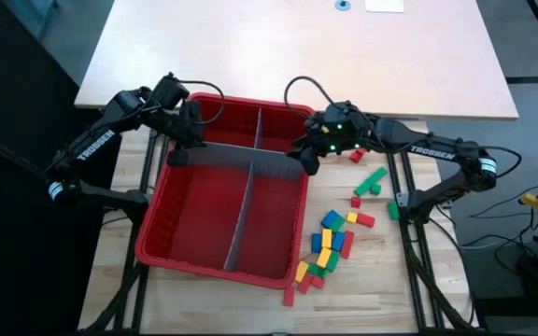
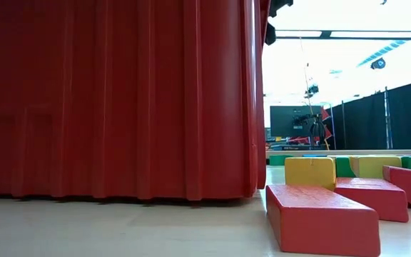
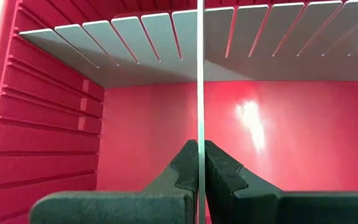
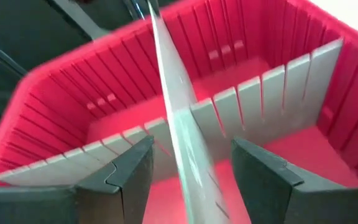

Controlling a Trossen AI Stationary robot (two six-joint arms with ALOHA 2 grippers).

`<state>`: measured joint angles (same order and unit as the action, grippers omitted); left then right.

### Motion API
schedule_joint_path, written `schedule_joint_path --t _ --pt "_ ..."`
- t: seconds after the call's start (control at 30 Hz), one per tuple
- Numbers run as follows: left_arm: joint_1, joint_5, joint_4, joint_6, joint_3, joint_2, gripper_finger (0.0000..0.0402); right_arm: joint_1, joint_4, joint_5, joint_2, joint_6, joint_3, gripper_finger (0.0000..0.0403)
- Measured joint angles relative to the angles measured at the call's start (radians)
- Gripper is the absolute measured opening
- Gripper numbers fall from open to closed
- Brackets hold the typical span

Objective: Sort blocks

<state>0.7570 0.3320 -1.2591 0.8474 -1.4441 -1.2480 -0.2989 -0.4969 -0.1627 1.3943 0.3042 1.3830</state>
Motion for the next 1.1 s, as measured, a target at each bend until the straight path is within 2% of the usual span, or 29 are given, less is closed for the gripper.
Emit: schedule_joint_path --t 0.13,0.37,0.47,0.6,0.63,1.1 --pt "0.000 -0.005 0.000 0.004 0.000 0.000 0.0000 0.000 -0.067 0.001 0.025 -0.004 0.000 0.0190" --pt "0.000 -0.007 0.000 0.008 0.000 0.000 0.0000 0.002 -0.075 0.002 0.040 -0.037 0.000 0.0175" --pt "0.000 -0.008 0.000 0.008 0.000 0.000 0.0000 0.002 -0.074 0.007 0.040 -0.063 0.000 0.0130" --pt "0.000 -0.008 0.001 0.008 0.000 0.000 0.0000 0.003 -0.073 0.001 0.040 -0.089 0.000 0.0027" --pt "0.000 -0.008 0.001 0.009 0.000 0.000 0.0000 0.003 -0.072 0.002 0.040 -0.100 0.000 0.0015" --pt "-0.002 0.027 0.046 0.018 0.000 -0.002 0.0000 0.002 -0.119 -0.001 0.024 -0.096 0.000 0.0001"
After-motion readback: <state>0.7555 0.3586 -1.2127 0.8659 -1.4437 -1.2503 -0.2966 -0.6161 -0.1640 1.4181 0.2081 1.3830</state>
